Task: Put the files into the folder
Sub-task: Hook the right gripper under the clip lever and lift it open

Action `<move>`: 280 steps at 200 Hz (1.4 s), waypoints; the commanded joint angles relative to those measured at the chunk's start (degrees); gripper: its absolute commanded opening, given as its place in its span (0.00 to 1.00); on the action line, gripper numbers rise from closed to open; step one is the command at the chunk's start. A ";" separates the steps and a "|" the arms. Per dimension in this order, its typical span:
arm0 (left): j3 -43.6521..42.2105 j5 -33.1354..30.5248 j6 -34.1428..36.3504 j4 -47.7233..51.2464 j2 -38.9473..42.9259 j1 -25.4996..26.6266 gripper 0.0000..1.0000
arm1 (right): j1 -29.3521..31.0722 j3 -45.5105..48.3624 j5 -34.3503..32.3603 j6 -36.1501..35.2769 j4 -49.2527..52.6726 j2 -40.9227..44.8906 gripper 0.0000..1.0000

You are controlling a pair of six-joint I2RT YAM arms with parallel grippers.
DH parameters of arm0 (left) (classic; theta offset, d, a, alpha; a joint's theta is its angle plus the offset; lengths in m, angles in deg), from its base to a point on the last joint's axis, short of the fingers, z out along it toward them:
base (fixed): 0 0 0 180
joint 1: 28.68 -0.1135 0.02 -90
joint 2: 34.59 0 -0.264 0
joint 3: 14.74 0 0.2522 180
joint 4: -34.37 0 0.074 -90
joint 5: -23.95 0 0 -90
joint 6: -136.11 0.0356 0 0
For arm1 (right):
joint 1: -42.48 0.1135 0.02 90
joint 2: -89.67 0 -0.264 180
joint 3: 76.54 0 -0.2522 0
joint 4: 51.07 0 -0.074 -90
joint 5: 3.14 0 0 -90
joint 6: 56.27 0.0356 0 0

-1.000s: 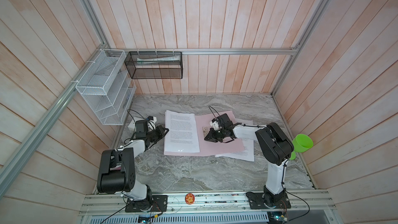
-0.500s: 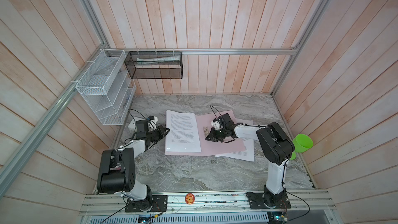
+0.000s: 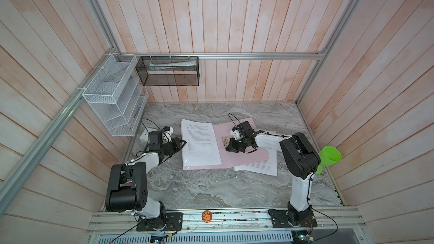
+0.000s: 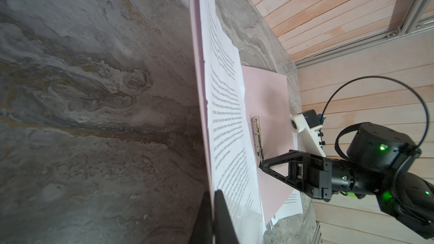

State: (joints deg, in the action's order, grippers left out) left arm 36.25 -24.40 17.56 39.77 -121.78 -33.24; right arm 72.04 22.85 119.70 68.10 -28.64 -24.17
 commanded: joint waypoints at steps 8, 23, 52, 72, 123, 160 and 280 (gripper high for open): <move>-0.07 -1.54 2.66 1.20 1.54 -0.65 0.00 | -1.77 2.71 11.77 6.48 -6.61 -0.25 0.00; 0.11 -1.83 3.31 1.70 1.49 -0.28 0.00 | -1.46 1.36 17.07 9.66 -9.58 -0.23 0.00; 0.60 -2.09 4.13 2.78 1.11 0.00 0.00 | -1.41 3.97 24.84 21.33 -22.56 0.98 0.00; 1.12 -3.77 5.35 4.33 1.37 0.01 0.00 | -1.17 5.64 27.96 28.65 -30.60 1.16 0.00; 1.60 -3.77 6.32 4.49 1.48 0.03 0.00 | -2.21 4.06 24.01 22.30 -23.02 6.73 0.31; 1.82 -3.57 6.75 4.57 2.07 -0.09 0.00 | -4.81 7.49 14.48 13.42 -9.69 11.54 0.00; 2.70 -3.28 7.75 5.67 0.79 -0.22 0.00 | -2.50 -0.96 14.69 4.44 1.86 -1.27 0.00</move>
State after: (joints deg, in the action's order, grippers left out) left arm 37.35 -26.87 23.43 44.60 -120.65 -33.26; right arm 69.02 25.93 133.68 75.60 -30.26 -22.64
